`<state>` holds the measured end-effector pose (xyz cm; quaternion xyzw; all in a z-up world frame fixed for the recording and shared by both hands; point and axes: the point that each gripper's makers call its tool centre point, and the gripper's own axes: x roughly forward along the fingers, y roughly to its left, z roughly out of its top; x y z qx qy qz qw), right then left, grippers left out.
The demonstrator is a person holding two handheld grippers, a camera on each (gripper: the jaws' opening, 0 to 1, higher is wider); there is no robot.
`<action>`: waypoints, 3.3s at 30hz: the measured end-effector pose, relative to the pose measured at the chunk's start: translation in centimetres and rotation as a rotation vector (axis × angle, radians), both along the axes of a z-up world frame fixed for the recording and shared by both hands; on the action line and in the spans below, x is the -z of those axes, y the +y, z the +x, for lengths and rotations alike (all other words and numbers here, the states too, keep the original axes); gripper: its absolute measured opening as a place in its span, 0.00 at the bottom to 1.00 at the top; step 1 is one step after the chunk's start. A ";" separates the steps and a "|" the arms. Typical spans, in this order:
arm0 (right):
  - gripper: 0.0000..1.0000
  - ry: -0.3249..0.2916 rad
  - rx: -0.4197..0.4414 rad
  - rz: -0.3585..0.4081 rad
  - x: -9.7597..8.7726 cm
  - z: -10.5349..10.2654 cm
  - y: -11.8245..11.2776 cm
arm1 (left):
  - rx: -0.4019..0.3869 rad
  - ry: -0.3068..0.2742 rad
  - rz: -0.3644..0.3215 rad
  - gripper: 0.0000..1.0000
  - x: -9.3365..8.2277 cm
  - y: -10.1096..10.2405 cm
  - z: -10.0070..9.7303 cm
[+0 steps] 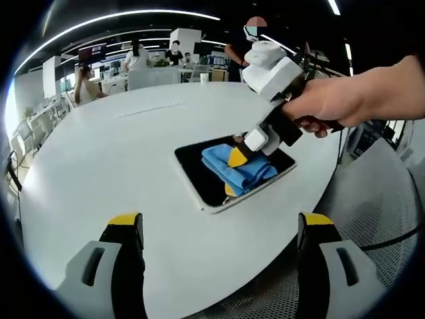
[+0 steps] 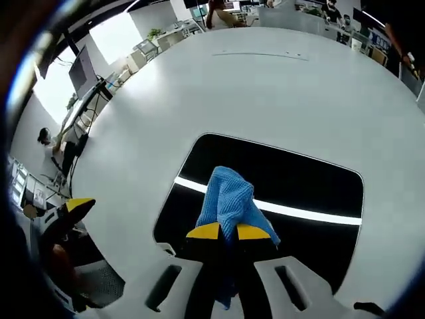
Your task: Wipe the mirror surface with the cleaning cloth until all visible marks leave the cleaned area.
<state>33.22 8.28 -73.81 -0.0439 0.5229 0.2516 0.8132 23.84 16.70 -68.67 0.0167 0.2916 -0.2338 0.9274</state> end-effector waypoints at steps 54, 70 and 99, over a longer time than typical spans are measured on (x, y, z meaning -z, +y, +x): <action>0.01 0.054 -0.004 0.040 0.1 -4.5 -0.5 | 0.002 -0.001 0.005 0.95 0.0 0.0 0.0; 0.01 0.051 0.029 0.045 0.1 -4.4 -2.5 | -0.006 0.000 0.001 0.95 0.0 0.1 0.1; 0.01 0.038 0.055 0.019 0.1 -3.1 -4.1 | -0.010 0.004 -0.002 0.94 0.1 0.2 0.0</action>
